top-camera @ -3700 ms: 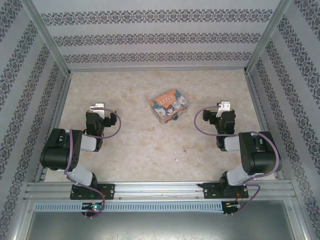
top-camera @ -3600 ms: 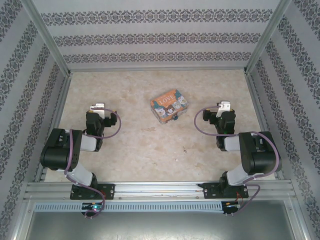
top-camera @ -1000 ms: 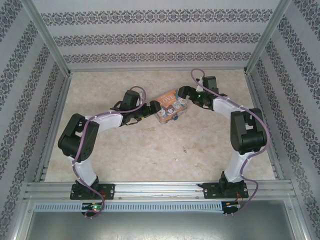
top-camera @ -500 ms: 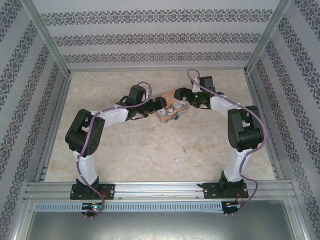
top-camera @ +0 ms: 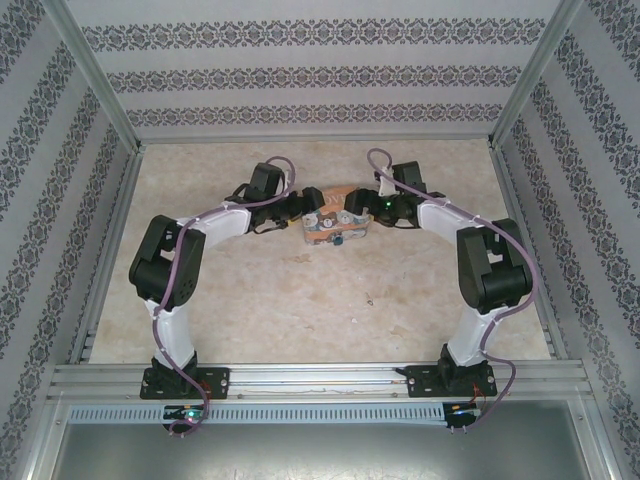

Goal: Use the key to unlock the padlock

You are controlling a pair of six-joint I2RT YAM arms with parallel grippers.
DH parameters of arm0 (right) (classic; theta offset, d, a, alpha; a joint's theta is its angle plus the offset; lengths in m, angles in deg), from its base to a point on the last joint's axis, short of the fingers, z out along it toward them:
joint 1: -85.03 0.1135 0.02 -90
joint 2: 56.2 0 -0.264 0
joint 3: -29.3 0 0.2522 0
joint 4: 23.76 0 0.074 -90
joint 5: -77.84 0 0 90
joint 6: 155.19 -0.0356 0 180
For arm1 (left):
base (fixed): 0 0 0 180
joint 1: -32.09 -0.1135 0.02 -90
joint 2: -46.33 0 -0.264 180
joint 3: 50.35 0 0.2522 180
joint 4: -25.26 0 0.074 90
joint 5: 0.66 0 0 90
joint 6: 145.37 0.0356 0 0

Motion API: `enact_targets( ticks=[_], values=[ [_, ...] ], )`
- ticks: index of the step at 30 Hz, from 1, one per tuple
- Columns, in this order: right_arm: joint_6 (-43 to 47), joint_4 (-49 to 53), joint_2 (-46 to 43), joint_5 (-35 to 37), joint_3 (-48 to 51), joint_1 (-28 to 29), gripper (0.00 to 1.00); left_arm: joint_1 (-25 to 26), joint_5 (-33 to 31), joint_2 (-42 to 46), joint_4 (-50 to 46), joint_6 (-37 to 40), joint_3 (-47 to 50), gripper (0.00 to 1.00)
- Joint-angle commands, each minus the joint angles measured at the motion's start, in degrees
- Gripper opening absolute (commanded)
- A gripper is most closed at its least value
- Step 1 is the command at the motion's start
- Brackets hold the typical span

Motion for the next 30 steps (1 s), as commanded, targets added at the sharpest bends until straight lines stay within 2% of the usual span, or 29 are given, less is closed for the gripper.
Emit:
enact_targets(
  ticks=[1,11,16,22,27,30],
  values=[
    [-1.8,0.0,-2.9,-4.8,1.6,3.7,0.86,-0.5,1.8,-1.3,-0.4,1.4,-2.5,0.92],
    [-3.2,-0.1,-3.7,-1.1,2.2,8.6,0.86,-4.0,0.9,-4.8,-5.3,5.9,-7.9,0.92],
    [-2.8,2.0,-5.1,4.3,2.2,8.8,0.87,-5.8,0.3,-5.0,-6.0,6.6,-8.5,0.92],
    [0.9,11.4,-11.1,14.8,2.9,8.8,0.88,-8.8,-1.9,-1.5,-7.2,9.0,-6.7,0.93],
    [3.5,22.6,-19.0,18.9,4.9,9.2,0.87,-10.9,-6.4,4.3,-7.3,12.8,-3.0,0.93],
    [4.1,30.4,-23.3,22.2,6.4,10.5,0.83,-11.4,-9.5,8.5,-4.7,14.4,1.0,0.93]
  ],
)
